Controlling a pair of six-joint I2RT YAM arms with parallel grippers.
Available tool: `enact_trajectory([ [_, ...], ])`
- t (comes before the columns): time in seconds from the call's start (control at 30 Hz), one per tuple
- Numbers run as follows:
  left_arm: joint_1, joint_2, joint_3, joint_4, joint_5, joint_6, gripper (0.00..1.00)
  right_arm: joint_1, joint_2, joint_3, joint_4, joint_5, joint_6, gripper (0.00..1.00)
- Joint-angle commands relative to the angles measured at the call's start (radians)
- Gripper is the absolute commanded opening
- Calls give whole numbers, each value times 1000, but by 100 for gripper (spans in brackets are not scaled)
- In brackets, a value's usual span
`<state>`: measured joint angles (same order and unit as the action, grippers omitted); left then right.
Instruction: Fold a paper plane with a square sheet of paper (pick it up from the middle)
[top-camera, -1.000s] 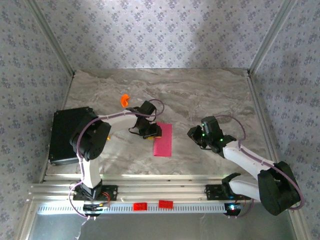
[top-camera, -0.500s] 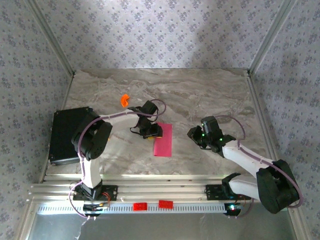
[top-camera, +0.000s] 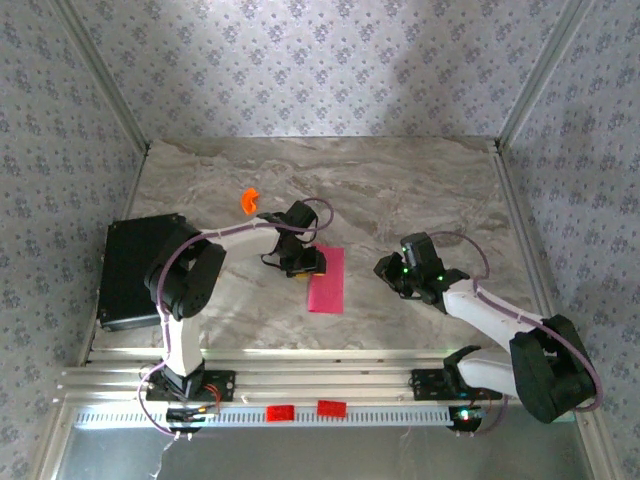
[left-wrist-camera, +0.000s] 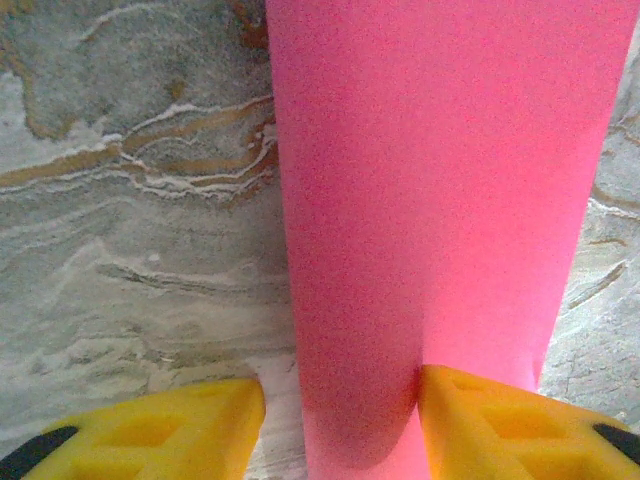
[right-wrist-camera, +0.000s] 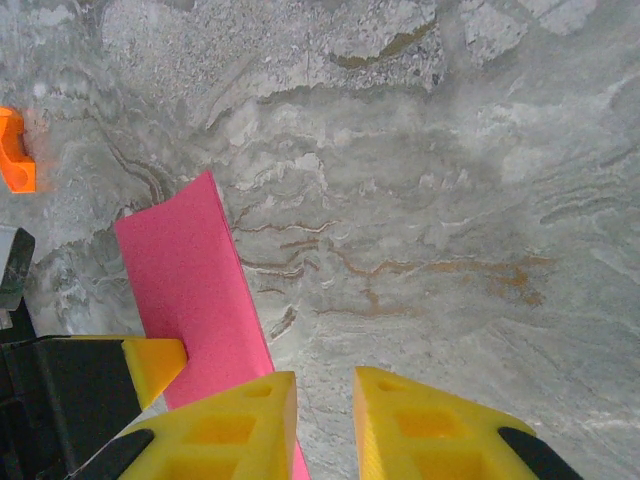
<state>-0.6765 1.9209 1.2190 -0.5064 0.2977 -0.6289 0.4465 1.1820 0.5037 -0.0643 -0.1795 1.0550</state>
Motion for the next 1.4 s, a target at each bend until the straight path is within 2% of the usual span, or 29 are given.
enact_trajectory([
  [0.0,-8,119,-42,5,-108,9,50,-5,4,-1,-10,-8,5,24],
  [0.97,-19,135,-33,5,-112,67,51,0,27,-1,3,-27,5,26],
  [1.37,-18,141,-45,6,-121,32,49,9,47,16,12,-47,-6,26],
])
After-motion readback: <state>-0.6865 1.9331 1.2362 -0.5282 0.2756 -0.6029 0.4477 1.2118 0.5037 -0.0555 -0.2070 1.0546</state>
